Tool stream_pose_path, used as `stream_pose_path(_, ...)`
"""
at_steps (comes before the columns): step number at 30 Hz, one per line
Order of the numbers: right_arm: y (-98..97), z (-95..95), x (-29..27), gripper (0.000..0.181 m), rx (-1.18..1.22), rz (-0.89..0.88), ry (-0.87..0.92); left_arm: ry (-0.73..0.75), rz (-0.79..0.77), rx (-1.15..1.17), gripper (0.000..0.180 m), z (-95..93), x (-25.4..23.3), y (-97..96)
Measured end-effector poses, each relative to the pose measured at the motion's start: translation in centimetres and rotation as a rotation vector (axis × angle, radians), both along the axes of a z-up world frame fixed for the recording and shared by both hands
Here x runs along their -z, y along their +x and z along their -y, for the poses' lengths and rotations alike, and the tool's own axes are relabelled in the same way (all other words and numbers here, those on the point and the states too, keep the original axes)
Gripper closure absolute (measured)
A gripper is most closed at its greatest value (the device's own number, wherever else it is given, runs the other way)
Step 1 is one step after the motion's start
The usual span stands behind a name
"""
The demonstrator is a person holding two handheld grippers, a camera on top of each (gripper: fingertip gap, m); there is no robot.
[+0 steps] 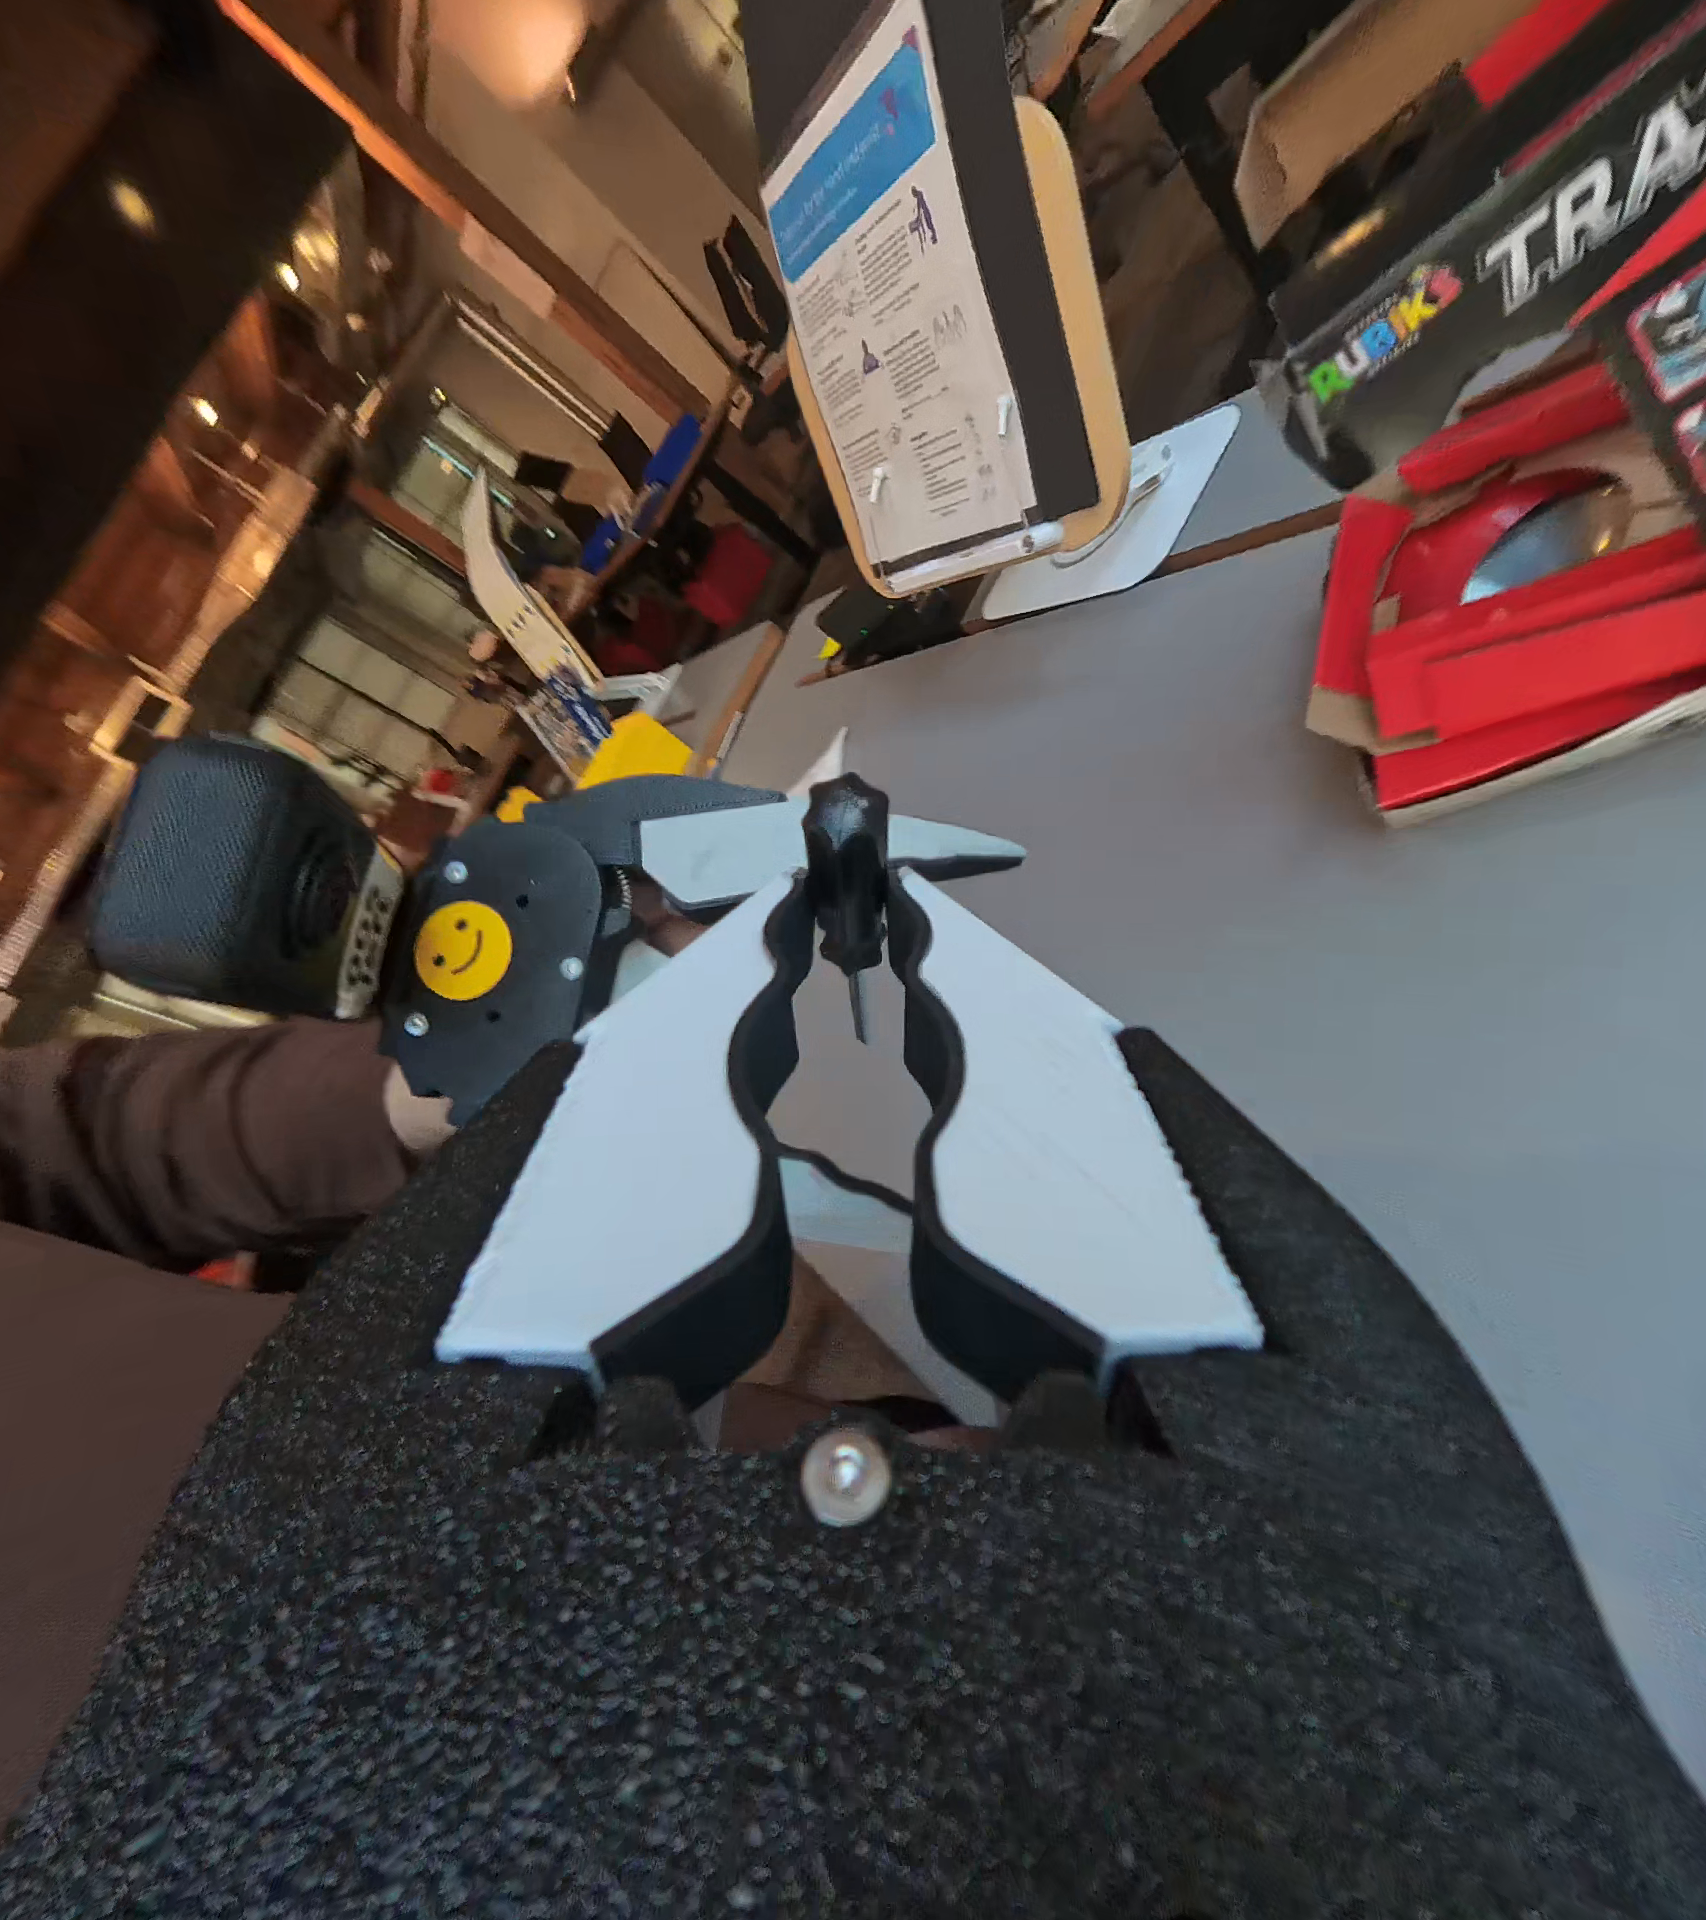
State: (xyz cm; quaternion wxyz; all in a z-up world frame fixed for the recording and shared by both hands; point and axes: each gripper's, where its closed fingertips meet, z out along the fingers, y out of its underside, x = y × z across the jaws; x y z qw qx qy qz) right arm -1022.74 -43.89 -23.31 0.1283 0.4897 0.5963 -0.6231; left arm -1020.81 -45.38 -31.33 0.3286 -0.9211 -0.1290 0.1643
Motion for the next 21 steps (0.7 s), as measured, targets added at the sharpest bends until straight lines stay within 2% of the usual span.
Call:
stream_pose_path(4, -0.2, 0.1, 0.0, 0.170, 0.030, 0.134, -0.176, -0.031, -0.090, -0.018, 0.082, 0.6, 0.4, -0.6)
stream_pose_path(12, -1.3, -2.6, -0.6, 0.170, 0.138, 0.282, -0.451, -0.042, -0.107, -0.053, 0.082, 1.3, 1.7, -0.2)
stream_pose_path(17, -0.5, -2.9, -0.5, 0.170, 0.152, 0.331, -0.518, -0.048, -0.142, -0.074, 0.084, 1.6, 1.5, -0.7)
stream_pose_path(21, 0.3, -2.8, -0.2, 0.170, 0.183, 0.380, -0.554, -0.085, -0.234, -0.078, 0.090, 1.9, 0.8, -1.9)
